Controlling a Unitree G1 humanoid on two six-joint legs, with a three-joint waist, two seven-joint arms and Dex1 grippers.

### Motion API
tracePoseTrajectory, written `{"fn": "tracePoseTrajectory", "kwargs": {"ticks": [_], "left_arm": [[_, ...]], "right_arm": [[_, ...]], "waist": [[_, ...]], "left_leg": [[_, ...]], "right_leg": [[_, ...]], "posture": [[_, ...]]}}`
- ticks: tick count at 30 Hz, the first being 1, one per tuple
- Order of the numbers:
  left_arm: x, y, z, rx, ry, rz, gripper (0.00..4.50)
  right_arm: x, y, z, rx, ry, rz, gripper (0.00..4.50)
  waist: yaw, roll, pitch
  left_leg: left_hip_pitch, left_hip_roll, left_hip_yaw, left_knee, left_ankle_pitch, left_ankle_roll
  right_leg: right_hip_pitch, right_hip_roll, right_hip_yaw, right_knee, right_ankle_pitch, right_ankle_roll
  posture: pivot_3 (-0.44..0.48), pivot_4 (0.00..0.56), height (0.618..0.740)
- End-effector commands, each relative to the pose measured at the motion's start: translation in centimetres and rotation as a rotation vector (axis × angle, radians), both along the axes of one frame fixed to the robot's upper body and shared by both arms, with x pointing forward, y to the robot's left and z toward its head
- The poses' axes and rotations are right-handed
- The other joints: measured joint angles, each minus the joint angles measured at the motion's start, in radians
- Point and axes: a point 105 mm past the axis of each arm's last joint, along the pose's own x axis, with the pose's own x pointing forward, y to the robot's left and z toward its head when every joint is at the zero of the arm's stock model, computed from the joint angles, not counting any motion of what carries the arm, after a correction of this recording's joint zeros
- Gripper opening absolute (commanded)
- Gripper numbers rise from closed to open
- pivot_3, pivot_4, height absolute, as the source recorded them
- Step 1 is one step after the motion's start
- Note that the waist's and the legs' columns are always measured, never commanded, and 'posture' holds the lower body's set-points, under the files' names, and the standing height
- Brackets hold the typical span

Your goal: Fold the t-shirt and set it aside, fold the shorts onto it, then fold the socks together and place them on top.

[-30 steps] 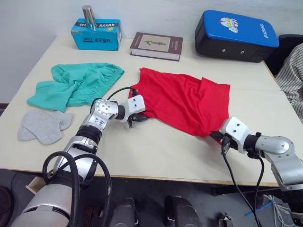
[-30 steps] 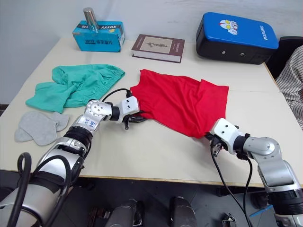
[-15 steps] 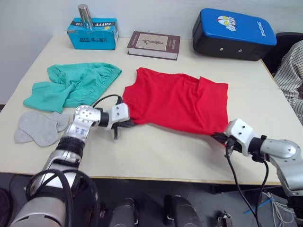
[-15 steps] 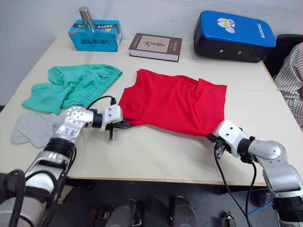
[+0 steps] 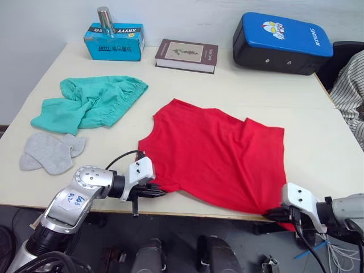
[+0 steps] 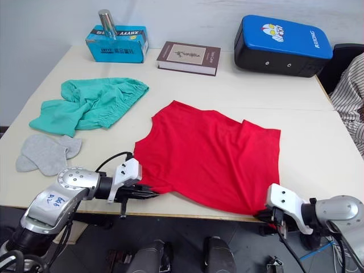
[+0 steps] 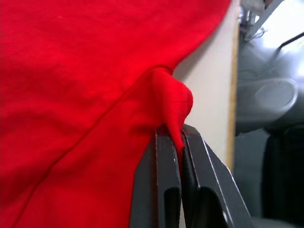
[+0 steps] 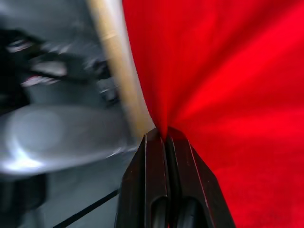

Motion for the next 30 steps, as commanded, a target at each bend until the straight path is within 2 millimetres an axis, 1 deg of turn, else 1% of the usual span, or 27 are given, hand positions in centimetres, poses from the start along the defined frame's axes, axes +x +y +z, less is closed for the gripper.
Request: {"fn": "tracePoseTrajectory", "kwargs": {"ticks": [1, 3, 6, 8, 10, 12, 14, 16, 17, 18, 19, 20, 21, 23, 24, 26, 27, 29, 30], "left_arm": [[-1.0, 0.6, 0.3, 0.017, 0.052, 0.029, 0.01], [-1.0, 0.8, 0.1, 0.024, 0.052, 0.047, 0.01], [-0.6, 0.6, 0.8, -0.024, 0.054, 0.073, 0.01], [0.5, 1.2, 1.4, -0.025, 0.0, 0.098, 0.01], [2.2, 2.3, 2.0, 0.001, -0.082, 0.111, 0.01], [4.8, 3.6, 3.0, 0.027, -0.193, 0.132, 0.01], [8.4, 4.9, 5.1, 0.051, -0.345, 0.163, 0.01], [13.0, 6.0, 9.5, 0.056, -0.57, 0.255, 0.01], [15.0, 6.5, 12.1, 0.056, -0.68, 0.307, 0.01], [16.8, 7.1, 15.5, 0.058, -0.808, 0.378, 0.01], [18.0, 7.6, 18.7, 0.047, -0.907, 0.447, 0.01], [18.7, 8.0, 22.3, 0.025, -1.02, 0.505, 0.01], [18.8, 8.4, 25.5, 0.011, -1.111, 0.551, 0.01], [18.0, 8.7, 31.4, 0.0, -1.295, 0.617, 0.01], [17.2, 8.8, 34.2, -0.004, -1.382, 0.649, 0.01], [15.4, 9.0, 38.4, -0.018, -1.522, 0.701, 0.01], [14.3, 9.1, 40.3, -0.03, -1.584, 0.721, 0.01], [11.5, 8.7, 43.8, -0.059, -1.726, 0.714, 0.01], [10.6, 8.5, 44.7, -0.063, -1.774, 0.698, 0.01]], "right_arm": [[0.1, 0.0, 0.7, 0.002, -0.007, 0.021, 0.0], [0.7, 0.0, 0.8, 0.007, -0.03, 0.008, 0.0], [1.1, -0.1, 1.1, 0.007, -0.046, 0.017, 0.0], [2.0, -0.3, 1.7, 0.009, -0.078, 0.015, 0.0], [3.2, -0.5, 2.7, 0.026, -0.119, 0.013, 0.0], [5.6, -0.7, 4.4, 0.039, -0.205, 0.007, 0.0], [9.8, -0.6, 7.3, 0.045, -0.397, -0.007, 0.0], [15.1, -0.1, 12.3, 0.08, -0.667, -0.078, 0.0], [17.3, 0.3, 15.0, 0.1, -0.786, -0.114, 0.0], [19.3, 0.6, 18.3, 0.118, -0.916, -0.161, 0.0], [20.8, 0.8, 21.3, 0.126, -1.033, -0.202, 0.0], [21.9, 1.0, 24.6, 0.133, -1.158, -0.242, 0.0], [22.6, 1.1, 27.6, 0.138, -1.266, -0.287, 0.0], [22.8, 1.4, 33.2, 0.15, -1.461, -0.37, 0.0], [22.4, 1.6, 35.8, 0.153, -1.549, -0.405, 0.0], [21.3, 1.6, 39.3, 0.141, -1.683, -0.454, 0.0], [20.7, 1.5, 40.7, 0.141, -1.742, -0.481, 0.0], [19.3, 0.9, 43.2, 0.124, -1.839, -0.529, 0.0], [18.8, 0.7, 43.9, 0.117, -1.87, -0.544, 0.0]], "waist": [[-0.002, 0.0, 0.0], [-0.003, 0.0, 0.0], [0.0, 0.0, 0.0], [0.005, 0.0, 0.0], [0.009, 0.0, 0.0], [0.009, 0.0, 0.0], [0.004, 0.0, 0.0], [-0.006, -0.001, 0.001], [-0.007, -0.001, 0.003], [-0.007, -0.001, 0.003], [-0.008, -0.002, 0.003], [-0.008, -0.001, 0.003], [-0.011, -0.002, 0.004], [-0.017, -0.002, 0.004], [-0.018, -0.002, 0.004], [-0.024, -0.002, 0.004], [-0.029, -0.002, 0.004], [-0.032, -0.002, 0.004], [-0.033, -0.002, 0.004]], "left_leg": [[0.0, 0.0, 0.0, 0.0, 0.0, 0.0], [0.0, 0.0, 0.0, 0.0, 0.0, -0.001], [0.0, 0.0, 0.0, 0.0, 0.0, -0.001], [0.0, 0.0, 0.0, 0.0, 0.0, -0.001], [0.0, 0.0, 0.0, 0.0, 0.0, -0.001], [0.0, 0.0, 0.0, 0.001, 0.0, -0.001], [0.001, 0.0, 0.001, 0.001, 0.0, -0.002], [0.0, 0.0, 0.002, 0.001, 0.001, -0.003], [0.0, -0.001, 0.003, 0.002, 0.001, -0.003], [-0.004, -0.001, 0.004, 0.001, 0.003, -0.003], [-0.006, -0.001, 0.004, 0.001, 0.005, -0.004], [-0.007, -0.001, 0.005, 0.001, 0.005, -0.005], [-0.013, -0.001, 0.006, 0.001, 0.006, -0.005], [-0.033, -0.003, 0.009, 0.002, 0.007, -0.004], [-0.037, -0.004, 0.012, 0.0, 0.007, -0.004], [-0.037, -0.006, 0.019, -0.003, 0.006, -0.003], [-0.037, -0.005, 0.022, -0.004, 0.004, -0.002], [-0.036, -0.002, 0.028, -0.004, -0.002, 0.002], [-0.037, -0.002, 0.03, -0.004, -0.005, 0.004]], "right_leg": [[0.0, 0.0, 0.0, 0.0, 0.0, 0.0], [0.0, 0.0, 0.0, 0.0, 0.0, -0.001], [0.0, 0.0, 0.0, 0.0, 0.0, -0.001], [0.0, 0.0, 0.0, 0.0, 0.0, -0.001], [0.0, 0.0, 0.0, 0.0, 0.0, -0.001], [0.0, 0.0, 0.0, 0.0, 0.0, -0.001], [-0.001, 0.001, -0.001, 0.001, 0.0, -0.001], [-0.002, 0.002, -0.003, 0.001, 0.0, -0.001], [-0.003, 0.003, -0.005, 0.002, 0.0, -0.001], [-0.007, 0.003, -0.006, 0.002, 0.001, -0.001], [-0.009, 0.003, -0.006, 0.003, 0.001, -0.001], [-0.01, 0.003, -0.006, 0.004, 0.001, -0.001], [-0.017, 0.005, -0.007, 0.007, 0.001, -0.001], [-0.04, 0.004, -0.008, 0.015, 0.001, -0.001], [-0.047, 0.002, -0.014, 0.015, 0.001, -0.001], [-0.053, -0.002, -0.023, 0.023, 0.001, -0.001], [-0.053, -0.003, -0.028, 0.024, 0.001, -0.001], [-0.054, -0.003, -0.034, 0.027, 0.001, -0.001], [-0.055, -0.004, -0.036, 0.026, 0.001, 0.0]], "posture": [[0.0, 0.15, 0.74], [0.0, 0.15, 0.74], [0.0, 0.15, 0.74], [0.0, 0.15, 0.74], [0.0, 0.15, 0.74], [0.0, 0.15, 0.74], [0.0, 0.15, 0.74], [0.0, 0.15, 0.74], [0.0, 0.15, 0.74], [0.0, 0.15, 0.74], [0.0, 0.15, 0.74], [0.0, 0.15, 0.74], [0.0, 0.15, 0.74], [0.0, 0.15, 0.74], [0.0, 0.15, 0.74], [0.0, 0.15, 0.74], [0.0, 0.15, 0.74], [0.0, 0.15, 0.74], [0.0, 0.15, 0.74]]}}
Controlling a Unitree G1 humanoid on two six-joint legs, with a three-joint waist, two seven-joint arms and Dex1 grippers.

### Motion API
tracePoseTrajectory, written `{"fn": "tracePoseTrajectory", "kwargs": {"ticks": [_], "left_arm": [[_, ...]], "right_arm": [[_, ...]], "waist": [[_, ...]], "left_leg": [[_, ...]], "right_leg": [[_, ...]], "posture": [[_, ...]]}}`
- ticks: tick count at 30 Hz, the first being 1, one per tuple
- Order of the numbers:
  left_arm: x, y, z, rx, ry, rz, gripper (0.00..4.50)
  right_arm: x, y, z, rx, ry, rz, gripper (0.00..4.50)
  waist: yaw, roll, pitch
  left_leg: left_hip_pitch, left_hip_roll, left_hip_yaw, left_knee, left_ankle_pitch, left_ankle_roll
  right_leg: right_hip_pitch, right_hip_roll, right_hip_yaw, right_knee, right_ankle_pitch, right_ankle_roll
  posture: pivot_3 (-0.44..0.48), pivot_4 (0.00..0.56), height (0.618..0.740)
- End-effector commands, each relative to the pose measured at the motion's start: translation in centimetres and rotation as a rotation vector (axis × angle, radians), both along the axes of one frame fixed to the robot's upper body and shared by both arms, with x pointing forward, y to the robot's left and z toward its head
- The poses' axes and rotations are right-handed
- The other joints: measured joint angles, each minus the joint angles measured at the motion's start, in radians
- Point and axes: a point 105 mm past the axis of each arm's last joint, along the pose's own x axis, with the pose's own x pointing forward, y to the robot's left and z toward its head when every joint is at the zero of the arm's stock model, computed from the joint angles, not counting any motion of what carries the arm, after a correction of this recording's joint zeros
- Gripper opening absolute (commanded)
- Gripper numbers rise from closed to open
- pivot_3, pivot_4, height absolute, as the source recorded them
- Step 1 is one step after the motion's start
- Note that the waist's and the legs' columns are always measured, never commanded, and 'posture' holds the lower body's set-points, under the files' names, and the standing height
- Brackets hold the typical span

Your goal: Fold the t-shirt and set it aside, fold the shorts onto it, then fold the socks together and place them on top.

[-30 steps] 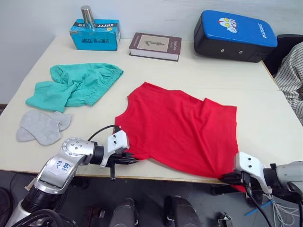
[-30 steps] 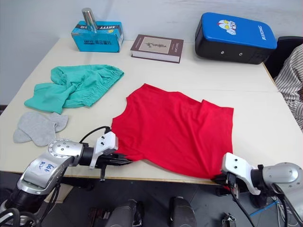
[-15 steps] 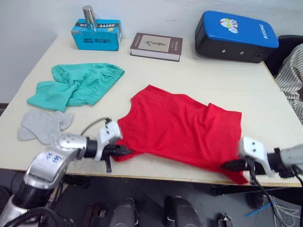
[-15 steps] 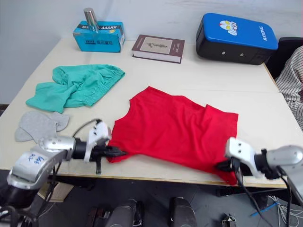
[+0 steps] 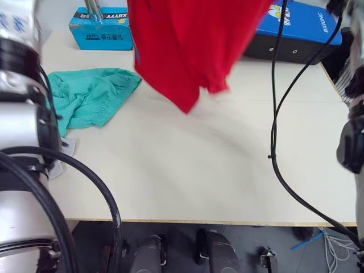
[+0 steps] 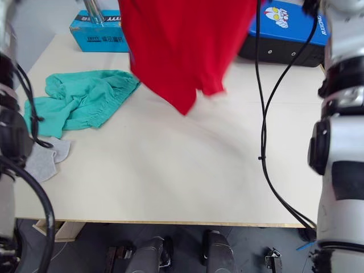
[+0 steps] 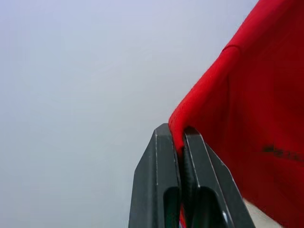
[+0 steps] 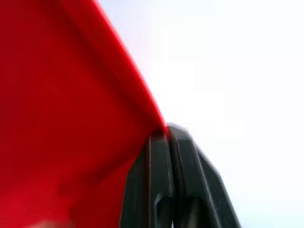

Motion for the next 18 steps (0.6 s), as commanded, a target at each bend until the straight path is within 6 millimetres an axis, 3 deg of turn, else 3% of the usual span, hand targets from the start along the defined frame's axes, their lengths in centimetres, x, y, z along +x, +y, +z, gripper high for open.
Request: {"fn": "tracePoseTrajectory", "kwargs": {"ticks": [1, 5, 7, 10, 13, 16, 18], "left_arm": [[-3.8, 1.7, 4.0, 0.002, -0.19, 0.053, 0.01], [-3.7, 1.7, 3.3, 0.067, -0.134, 0.028, 0.01], [-3.1, 1.5, 1.7, 0.111, -0.077, -0.024, 0.01], [-0.4, 1.4, -5.5, 0.232, 0.175, -0.169, 0.01], [0.5, 1.6, -13.9, 0.303, 0.405, -0.299, 0.01], [-1.9, 0.6, -23.6, 0.332, 0.655, -0.422, 0.01], [-4.1, -0.1, -27.6, 0.331, 0.774, -0.449, 0.01]], "right_arm": [[-1.9, -3.4, 2.6, 0.064, -0.117, -0.12, 0.0], [-1.8, -4.6, 1.8, 0.035, -0.089, -0.148, 0.0], [-0.6, -5.1, -0.5, 0.013, -0.003, -0.128, 0.0], [1.7, -5.9, -7.6, -0.116, 0.209, -0.09, 0.0], [2.2, -5.8, -15.9, -0.224, 0.424, 0.06, 0.0], [0.1, -5.7, -25.7, -0.411, 0.65, 0.212, 0.0], [-1.6, -5.8, -29.1, -0.431, 0.736, 0.275, 0.0]], "waist": [[-0.001, 0.0, 0.0], [0.001, 0.0, 0.0], [0.001, 0.0, 0.001], [-0.002, 0.001, 0.001], [-0.01, 0.003, 0.003], [-0.023, 0.004, 0.003], [-0.03, 0.007, 0.005]], "left_leg": [[0.0, 0.0, 0.001, -0.001, -0.002, 0.0], [0.0, 0.0, 0.007, 0.002, -0.005, 0.003], [-0.001, -0.001, 0.011, 0.004, -0.006, 0.004], [0.008, 0.001, 0.015, 0.01, -0.005, 0.005], [0.027, 0.003, 0.019, 0.014, -0.003, 0.008], [0.03, 0.005, 0.013, 0.021, -0.002, 0.008], [0.029, 0.004, 0.01, 0.02, -0.003, 0.007]], "right_leg": [[0.0, 0.0, -0.001, -0.002, 0.0, 0.0], [0.002, -0.002, -0.003, -0.006, -0.001, 0.002], [0.003, -0.003, -0.003, -0.009, -0.003, 0.005], [0.018, -0.002, -0.002, -0.016, -0.004, 0.005], [0.034, -0.002, 0.004, -0.01, -0.001, 0.007], [0.033, -0.003, 0.009, -0.001, -0.001, 0.006], [0.033, -0.007, 0.016, 0.001, -0.003, 0.003]], "posture": [[0.0, 0.15, 0.74], [0.0, 0.15, 0.74], [0.0, 0.15, 0.74], [0.0, 0.15, 0.74], [0.0, 0.15, 0.74], [0.0, 0.15, 0.74], [0.0, 0.15, 0.74]]}}
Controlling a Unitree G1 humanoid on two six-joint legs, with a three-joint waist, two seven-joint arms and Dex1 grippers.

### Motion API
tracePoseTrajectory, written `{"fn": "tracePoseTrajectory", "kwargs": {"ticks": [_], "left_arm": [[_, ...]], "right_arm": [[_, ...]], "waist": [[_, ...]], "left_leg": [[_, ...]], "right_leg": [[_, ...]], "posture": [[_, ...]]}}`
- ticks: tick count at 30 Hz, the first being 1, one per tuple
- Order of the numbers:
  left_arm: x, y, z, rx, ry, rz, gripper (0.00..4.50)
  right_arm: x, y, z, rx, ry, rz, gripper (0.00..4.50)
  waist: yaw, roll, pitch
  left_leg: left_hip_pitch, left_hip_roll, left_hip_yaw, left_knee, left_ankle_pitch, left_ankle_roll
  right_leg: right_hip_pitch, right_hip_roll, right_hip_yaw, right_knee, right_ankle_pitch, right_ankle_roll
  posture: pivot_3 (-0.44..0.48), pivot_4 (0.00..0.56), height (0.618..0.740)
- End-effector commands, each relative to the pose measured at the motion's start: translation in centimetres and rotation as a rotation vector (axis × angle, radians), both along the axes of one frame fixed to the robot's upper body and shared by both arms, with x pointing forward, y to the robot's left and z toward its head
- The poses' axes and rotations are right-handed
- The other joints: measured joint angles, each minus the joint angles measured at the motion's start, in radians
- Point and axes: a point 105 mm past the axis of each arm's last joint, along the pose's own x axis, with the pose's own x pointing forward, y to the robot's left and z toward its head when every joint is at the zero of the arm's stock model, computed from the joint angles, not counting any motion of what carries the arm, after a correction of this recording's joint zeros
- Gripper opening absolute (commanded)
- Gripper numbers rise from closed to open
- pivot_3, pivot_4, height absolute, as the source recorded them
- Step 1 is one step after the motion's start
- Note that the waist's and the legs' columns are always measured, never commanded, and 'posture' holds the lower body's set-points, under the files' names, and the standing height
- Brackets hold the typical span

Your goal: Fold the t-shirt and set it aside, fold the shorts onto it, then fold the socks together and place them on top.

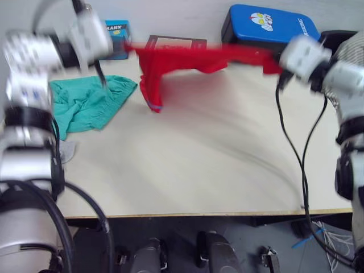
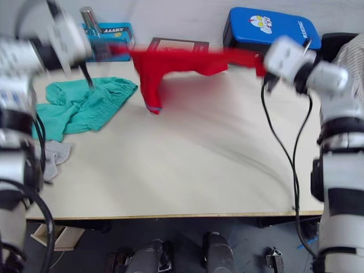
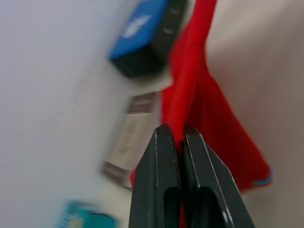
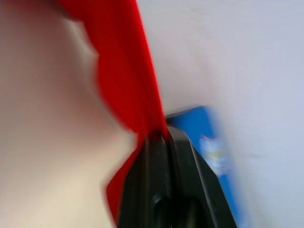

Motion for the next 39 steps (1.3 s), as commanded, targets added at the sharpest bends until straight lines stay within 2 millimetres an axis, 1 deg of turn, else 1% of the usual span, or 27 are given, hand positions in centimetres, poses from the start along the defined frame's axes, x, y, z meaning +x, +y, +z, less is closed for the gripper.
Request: {"fn": "tracePoseTrajectory", "kwargs": {"ticks": [1, 2, 3, 4, 5, 6, 8, 9, 10, 11, 13, 18, 23, 26, 29, 30, 31, 32, 34, 35, 36, 37, 38, 39], "left_arm": [[-3.7, -0.5, -0.1, -0.006, 0.033, -0.01, 0.01], [-5.1, -1.1, -2.7, -0.01, 0.102, -0.009, 0.01], [-6.2, -1.6, -4.4, -0.025, 0.15, -0.002, 0.01], [-7.1, -2.1, -5.4, -0.045, 0.178, 0.007, 0.01], [-7.7, -2.6, -6.3, -0.064, 0.201, 0.021, 0.01], [-8.0, -2.7, -6.6, -0.075, 0.21, 0.033, 0.01], [-8.6, -3.1, -7.5, -0.111, 0.248, 0.063, 0.01], [-8.8, -3.2, -8.0, -0.116, 0.267, 0.073, 0.01], [-9.0, -3.3, -8.6, -0.107, 0.28, 0.073, 0.01], [-9.1, -3.3, -8.9, -0.104, 0.287, 0.078, 0.01], [-9.2, -3.3, -9.1, -0.107, 0.297, 0.084, 0.01], [-9.8, -3.1, -9.3, -0.135, 0.343, 0.085, 0.01], [-10.3, -2.7, -9.9, -0.147, 0.401, 0.108, 0.01], [-11.0, -2.5, -10.9, -0.134, 0.47, 0.118, 0.01], [-12.0, -1.7, -11.8, -0.063, 0.561, 0.098, 0.01], [-12.0, -1.1, -12.0, -0.027, 0.59, 0.098, 0.01], [-11.7, -0.4, -11.8, 0.007, 0.593, 0.09, 0.01], [-10.6, 0.4, -11.1, 0.022, 0.575, 0.11, 0.01], [-7.3, 1.8, -8.4, 0.024, 0.457, 0.162, 0.01], [-5.0, 2.4, -6.3, 0.004, 0.374, 0.205, 0.01], [-3.3, 2.7, -4.4, -0.011, 0.29, 0.231, 0.01], [-1.5, 3.0, -2.2, -0.024, 0.192, 0.26, 0.01], [0.4, 3.4, 0.5, -0.046, 0.086, 0.304, 0.01], [1.8, 3.6, 3.3, -0.065, -0.029, 0.337, 0.01]], "right_arm": [[-2.7, -1.1, -0.9, 0.002, 0.052, 0.054, 0.0], [-4.5, -1.6, -3.8, -0.057, 0.143, 0.084, 0.0], [-6.0, -2.0, -5.7, -0.094, 0.217, 0.097, 0.0], [-7.2, -2.5, -6.9, -0.113, 0.276, 0.087, 0.0], [-8.5, -3.0, -7.9, -0.135, 0.346, 0.08, 0.0], [-9.2, -3.2, -8.3, -0.141, 0.384, 0.072, 0.0], [-10.7, -3.5, -8.8, -0.11, 0.48, 0.045, 0.0], [-11.5, -3.5, -9.0, -0.094, 0.538, 0.033, 0.0], [-12.4, -3.5, -9.2, -0.089, 0.599, 0.031, 0.0], [-13.2, -3.4, -9.5, -0.081, 0.665, 0.022, 0.0], [-14.1, -3.1, -9.8, -0.095, 0.729, 0.018, 0.0], [-14.6, -3.0, -10.1, -0.096, 0.757, -0.02, 0.0], [-15.0, -4.3, -10.7, -0.143, 0.767, -0.084, 0.0], [-16.1, -3.6, -11.0, -0.097, 0.841, -0.072, 0.0], [-16.6, -2.5, -10.5, -0.033, 0.937, -0.063, 0.0], [-16.1, -2.1, -10.1, -0.033, 0.931, -0.045, 0.0], [-15.1, -1.9, -9.5, -0.036, 0.896, -0.041, 0.0], [-13.3, -1.6, -8.3, -0.033, 0.807, -0.029, 0.0], [-8.7, -1.0, -4.8, 0.007, 0.585, -0.052, 0.0], [-6.1, -0.7, -2.2, 0.035, 0.432, -0.072, 0.0], [-4.1, -0.6, -0.1, 0.062, 0.328, -0.099, 0.0], [-2.5, -0.5, 2.1, 0.083, 0.232, -0.119, 0.0], [-0.9, -0.5, 4.7, 0.092, 0.101, -0.152, 0.0], [0.4, -0.5, 7.3, 0.108, -0.011, -0.185, 0.0]], "waist": [[-0.002, 0.002, 0.002], [-0.002, 0.003, 0.003], [0.002, 0.004, 0.003], [0.008, 0.007, 0.001], [0.016, 0.009, 0.001], [0.025, 0.01, 0.002], [0.031, 0.009, 0.003], [0.034, 0.009, 0.002], [0.038, 0.009, 0.002], [0.043, 0.01, 0.002], [0.048, 0.01, 0.002], [0.053, 0.01, 0.001], [0.055, 0.01, 0.001], [0.057, 0.01, 0.001], [0.058, 0.009, 0.001], [0.057, 0.009, 0.001], [0.055, 0.009, 0.001], [0.051, 0.009, 0.001], [0.044, 0.01, 0.002], [0.042, 0.009, 0.003], [0.039, 0.008, 0.004], [0.035, 0.009, 0.004], [0.036, 0.008, 0.004], [0.039, 0.008, 0.004]], "left_leg": [[-0.003, 0.0, -0.001, 0.001, 0.0, 0.0], [-0.011, -0.001, -0.001, 0.002, 0.0, 0.0], [-0.012, -0.001, -0.001, 0.002, 0.0, 0.0], [-0.012, -0.001, -0.001, 0.002, 0.0, 0.0], [-0.009, -0.002, -0.001, 0.002, 0.0, 0.0], [-0.005, -0.002, -0.001, 0.002, 0.0, 0.001], [0.006, -0.002, -0.002, 0.003, -0.001, 0.002], [0.012, -0.001, -0.007, 0.002, -0.002, 0.001], [0.016, -0.001, -0.01, 0.002, -0.004, 0.001], [0.02, -0.001, -0.01, 0.001, -0.007, -0.001], [0.024, -0.001, -0.01, 0.0, -0.009, -0.003], [0.024, 0.002, -0.009, -0.001, -0.007, -0.005], [0.023, 0.002, -0.008, -0.001, -0.007, -0.004], [0.023, 0.002, -0.008, -0.001, -0.008, -0.003], [0.023, 0.002, -0.009, -0.001, -0.009, -0.003], [0.023, 0.002, -0.009, -0.001, -0.009, -0.003], [0.022, 0.002, -0.009, -0.001, -0.009, -0.003], [0.022, 0.002, -0.009, -0.001, -0.009, -0.003], [0.023, 0.002, -0.008, -0.001, -0.008, -0.004], [0.02, 0.002, -0.008, -0.001, -0.009, -0.005], [0.02, 0.002, -0.008, -0.001, -0.007, -0.007], [0.019, 0.002, -0.008, -0.001, -0.002, -0.006], [0.012, 0.002, -0.01, -0.002, 0.001, -0.007], [0.011, 0.001, -0.01, -0.001, 0.003, -0.008]], "right_leg": [[-0.004, -0.001, 0.001, 0.001, 0.0, 0.0], [-0.012, -0.001, 0.002, 0.002, 0.0, 0.0], [-0.013, -0.001, 0.002, 0.003, 0.0, 0.0], [-0.014, -0.002, 0.003, 0.004, 0.0, 0.0], [-0.011, -0.006, 0.004, 0.005, 0.0, 0.0], [-0.005, -0.006, 0.004, 0.001, -0.001, -0.001], [0.006, -0.006, 0.004, -0.005, 0.0, 0.0], [0.016, -0.006, 0.0, -0.009, 0.001, 0.0], [0.021, -0.006, -0.002, -0.009, 0.001, -0.001], [0.024, -0.007, -0.001, -0.009, 0.001, -0.001], [0.027, -0.007, -0.001, -0.008, 0.0, -0.003], [0.025, -0.006, -0.002, -0.008, -0.002, -0.007], [0.025, -0.006, -0.004, -0.009, -0.004, -0.007], [0.025, -0.007, -0.004, -0.01, -0.003, -0.007], [0.025, -0.006, -0.004, -0.01, -0.003, -0.007], [0.025, -0.006, -0.004, -0.01, -0.003, -0.007], [0.024, -0.007, -0.004, -0.01, -0.003, -0.007], [0.024, -0.006, -0.004, -0.01, -0.003, -0.007], [0.023, -0.006, -0.004, -0.009, -0.002, -0.008], [0.021, -0.006, -0.005, -0.01, -0.001, -0.009], [0.02, -0.006, -0.006, -0.009, 0.0, -0.009], [0.019, -0.006, -0.006, -0.008, 0.001, -0.01], [0.014, -0.006, -0.008, -0.007, 0.002, -0.011], [0.011, -0.006, -0.008, -0.004, 0.002, -0.011]], "posture": [[0.0, 0.15, 0.74], [0.0, 0.15, 0.74], [0.0, 0.15, 0.74], [0.0, 0.15, 0.74], [0.0, 0.15, 0.74], [0.0, 0.15, 0.74], [0.0, 0.15, 0.74], [0.0, 0.15, 0.74], [0.0, 0.15, 0.74], [0.0, 0.15, 0.74], [0.0, 0.15, 0.74], [0.0, 0.15, 0.74], [0.0, 0.15, 0.74], [0.0, 0.15, 0.74], [0.0, 0.15, 0.74], [0.0, 0.15, 0.74], [0.0, 0.15, 0.74], [0.0, 0.15, 0.74], [0.0, 0.15, 0.74], [0.0, 0.15, 0.74], [0.0, 0.15, 0.74], [0.0, 0.15, 0.74], [0.0, 0.15, 0.74], [0.0, 0.15, 0.74]]}}
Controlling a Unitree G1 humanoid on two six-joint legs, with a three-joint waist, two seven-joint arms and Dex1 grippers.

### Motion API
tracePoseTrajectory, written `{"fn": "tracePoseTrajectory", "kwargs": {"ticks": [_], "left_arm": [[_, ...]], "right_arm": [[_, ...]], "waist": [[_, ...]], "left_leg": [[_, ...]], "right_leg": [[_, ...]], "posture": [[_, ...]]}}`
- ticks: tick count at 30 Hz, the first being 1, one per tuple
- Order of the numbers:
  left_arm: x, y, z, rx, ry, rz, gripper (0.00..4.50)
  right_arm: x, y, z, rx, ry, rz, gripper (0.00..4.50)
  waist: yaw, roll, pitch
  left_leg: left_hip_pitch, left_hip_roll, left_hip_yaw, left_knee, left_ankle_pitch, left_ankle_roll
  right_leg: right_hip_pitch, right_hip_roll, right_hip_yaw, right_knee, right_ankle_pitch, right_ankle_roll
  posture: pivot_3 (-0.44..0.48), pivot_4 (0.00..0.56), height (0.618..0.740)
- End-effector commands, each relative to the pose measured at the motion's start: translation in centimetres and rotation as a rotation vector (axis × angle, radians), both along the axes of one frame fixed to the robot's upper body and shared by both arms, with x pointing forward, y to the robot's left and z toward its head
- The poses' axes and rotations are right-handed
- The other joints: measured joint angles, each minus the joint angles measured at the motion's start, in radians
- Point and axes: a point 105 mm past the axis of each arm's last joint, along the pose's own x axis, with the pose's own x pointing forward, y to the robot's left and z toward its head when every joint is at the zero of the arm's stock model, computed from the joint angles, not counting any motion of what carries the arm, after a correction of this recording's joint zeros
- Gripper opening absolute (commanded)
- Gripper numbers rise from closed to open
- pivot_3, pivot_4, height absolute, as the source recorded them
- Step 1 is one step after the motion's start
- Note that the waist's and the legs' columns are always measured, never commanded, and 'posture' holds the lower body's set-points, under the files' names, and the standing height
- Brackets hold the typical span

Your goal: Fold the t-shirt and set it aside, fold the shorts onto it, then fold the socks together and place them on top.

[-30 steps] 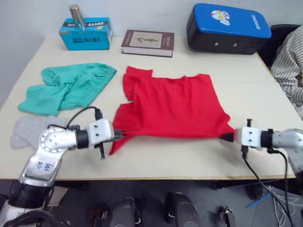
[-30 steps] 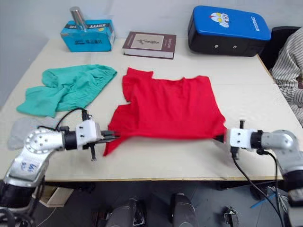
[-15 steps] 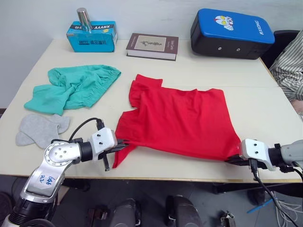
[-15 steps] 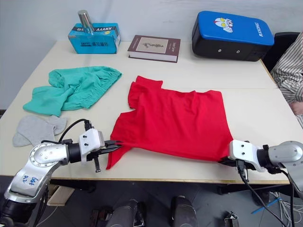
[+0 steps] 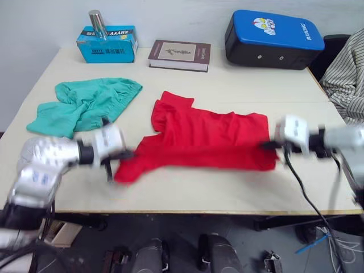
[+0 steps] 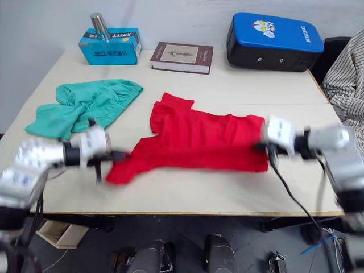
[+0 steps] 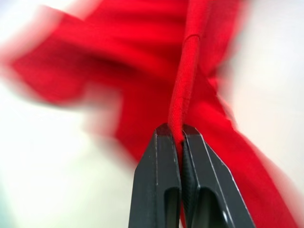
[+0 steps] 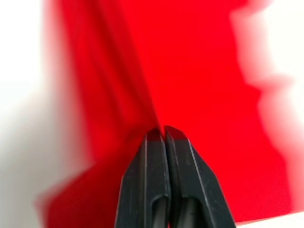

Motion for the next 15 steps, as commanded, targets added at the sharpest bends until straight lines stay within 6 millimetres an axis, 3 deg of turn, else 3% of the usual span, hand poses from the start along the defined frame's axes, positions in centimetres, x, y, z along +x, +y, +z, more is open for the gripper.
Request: {"fn": "tracePoseTrajectory", "kwargs": {"ticks": [1, 3, 5, 8, 11, 13, 15], "left_arm": [[4.9, 2.9, 9.1, -0.001, -0.379, 0.215, 0.01], [5.5, 3.3, 16.2, -0.026, -0.636, 0.294, 0.01], [4.6, 3.5, 22.1, -0.045, -0.832, 0.346, 0.01], [1.8, 3.4, 28.4, -0.048, -1.073, 0.37, 0.01], [0.0, 2.6, 30.6, -0.009, -1.163, 0.31, 0.01], [-0.5, 2.1, 30.4, 0.053, -1.183, 0.251, 0.01], [-0.4, 1.9, 28.6, 0.124, -1.185, 0.184, 0.01]], "right_arm": [[4.0, -2.7, 9.0, 0.012, -0.418, -0.24, 0.0], [4.4, -3.2, 15.2, 0.058, -0.649, -0.345, 0.0], [3.5, -3.9, 20.5, 0.107, -0.838, -0.439, 0.0], [1.2, -4.7, 25.8, 0.161, -1.046, -0.516, 0.0], [-0.2, -5.3, 27.6, 0.136, -1.162, -0.553, 0.0], [-0.5, -5.9, 27.7, 0.118, -1.188, -0.564, 0.0], [0.3, -6.9, 25.6, 0.11, -1.107, -0.566, 0.0]], "waist": [[0.003, 0.0, 0.0], [0.0, -0.002, 0.002], [-0.009, -0.002, 0.002], [-0.014, -0.002, 0.002], [-0.016, -0.002, 0.002], [-0.015, -0.002, 0.002], [-0.015, -0.003, 0.002]], "left_leg": [[-0.004, 0.0, 0.001, 0.001, 0.002, -0.001], [-0.019, -0.002, 0.002, 0.001, 0.005, 0.0], [-0.038, -0.006, 0.004, 0.001, 0.007, 0.004], [-0.043, -0.009, 0.007, -0.002, 0.005, 0.007], [-0.039, -0.008, 0.011, -0.01, -0.001, 0.01], [-0.037, -0.008, 0.016, -0.014, -0.002, 0.011], [-0.038, -0.008, 0.023, -0.013, -0.002, 0.011]], "right_leg": [[-0.005, 0.0, 0.0, 0.002, 0.0, -0.001], [-0.019, 0.001, -0.002, 0.008, 0.0, 0.0], [-0.039, 0.001, -0.006, 0.008, 0.002, 0.003], [-0.047, -0.001, -0.011, 0.007, 0.002, 0.005], [-0.045, -0.004, -0.023, 0.005, 0.002, 0.005], [-0.044, -0.005, -0.028, 0.003, 0.002, 0.005], [-0.043, -0.005, -0.028, 0.0, 0.002, 0.005]], "posture": [[0.0, 0.15, 0.74], [0.0, 0.15, 0.74], [0.0, 0.15, 0.74], [0.0, 0.15, 0.74], [0.0, 0.15, 0.74], [0.0, 0.15, 0.74], [0.0, 0.15, 0.74]]}}
